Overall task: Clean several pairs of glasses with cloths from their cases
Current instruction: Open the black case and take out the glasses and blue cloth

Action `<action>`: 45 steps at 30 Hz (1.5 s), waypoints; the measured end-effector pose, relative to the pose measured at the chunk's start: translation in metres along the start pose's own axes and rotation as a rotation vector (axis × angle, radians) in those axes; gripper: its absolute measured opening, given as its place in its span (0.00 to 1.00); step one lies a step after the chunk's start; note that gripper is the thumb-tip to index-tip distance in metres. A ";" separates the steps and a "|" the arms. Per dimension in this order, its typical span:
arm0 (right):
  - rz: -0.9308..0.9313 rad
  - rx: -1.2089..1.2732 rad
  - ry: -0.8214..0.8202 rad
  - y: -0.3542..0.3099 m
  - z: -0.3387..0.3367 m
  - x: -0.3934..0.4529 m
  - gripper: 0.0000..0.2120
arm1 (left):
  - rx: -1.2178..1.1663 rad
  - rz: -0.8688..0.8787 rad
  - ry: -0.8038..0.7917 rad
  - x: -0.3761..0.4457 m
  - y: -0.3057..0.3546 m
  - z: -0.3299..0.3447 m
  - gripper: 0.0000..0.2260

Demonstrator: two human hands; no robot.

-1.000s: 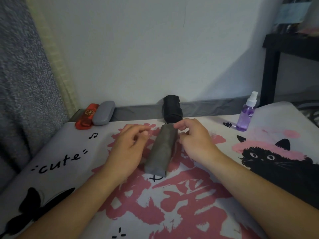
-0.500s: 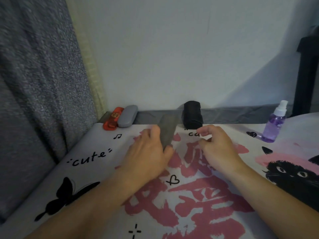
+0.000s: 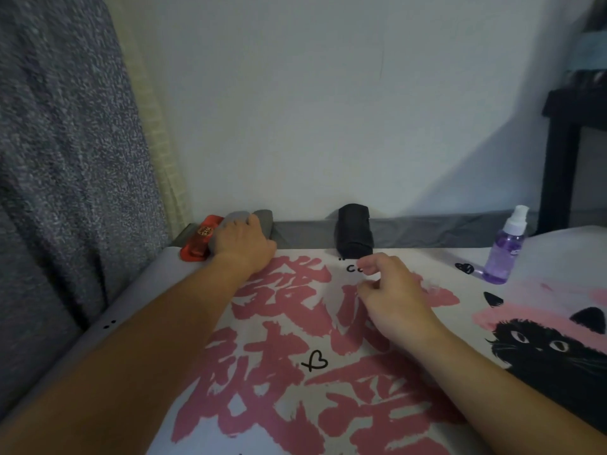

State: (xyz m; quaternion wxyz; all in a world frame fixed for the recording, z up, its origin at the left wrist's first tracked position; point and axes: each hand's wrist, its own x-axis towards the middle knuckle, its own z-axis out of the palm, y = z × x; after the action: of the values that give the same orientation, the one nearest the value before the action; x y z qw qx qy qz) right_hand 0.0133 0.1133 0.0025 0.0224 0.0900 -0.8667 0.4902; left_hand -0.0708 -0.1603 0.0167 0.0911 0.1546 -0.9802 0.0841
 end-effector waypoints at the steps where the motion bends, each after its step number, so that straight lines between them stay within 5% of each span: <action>1: -0.001 -0.004 -0.008 0.000 0.000 0.000 0.16 | 0.044 0.002 0.020 0.001 0.000 0.001 0.26; 8: -0.015 -0.013 -0.031 0.005 -0.001 0.000 0.14 | 0.123 -0.019 0.125 -0.015 0.009 -0.011 0.28; 14: -0.024 0.011 0.027 0.010 0.000 0.005 0.12 | -0.260 0.315 0.275 -0.109 0.023 -0.020 0.19; 18: -0.111 -0.291 0.201 0.004 0.007 0.019 0.17 | -0.500 0.303 0.196 -0.122 0.022 0.003 0.15; 21: -0.078 -0.402 0.133 -0.011 0.017 0.047 0.28 | -0.612 0.279 0.178 -0.114 0.016 0.012 0.12; 26: 0.084 -0.373 0.083 -0.021 0.041 0.096 0.39 | -0.801 0.260 0.140 -0.116 0.012 0.013 0.09; 34: 0.155 0.047 0.230 -0.022 0.026 0.091 0.30 | -1.098 0.226 0.069 -0.119 0.016 0.003 0.10; 38: -0.133 -0.012 0.205 -0.026 0.022 0.008 0.30 | -1.488 0.156 -0.223 -0.127 0.027 -0.013 0.10; 41: -0.229 -0.021 -0.097 -0.034 0.024 -0.049 0.30 | -1.919 0.046 -0.514 -0.138 0.041 -0.024 0.13; 45: -0.530 -0.375 -0.019 -0.024 -0.002 -0.046 0.24 | -1.835 0.134 -0.755 -0.136 0.019 -0.030 0.13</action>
State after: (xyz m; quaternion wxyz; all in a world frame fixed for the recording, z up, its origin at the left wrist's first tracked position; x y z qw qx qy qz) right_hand 0.0631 0.1089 0.0180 0.1574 0.3115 -0.8884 0.2982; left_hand 0.0548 -0.0974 0.0151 -0.1473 -0.0147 -0.6370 -0.7565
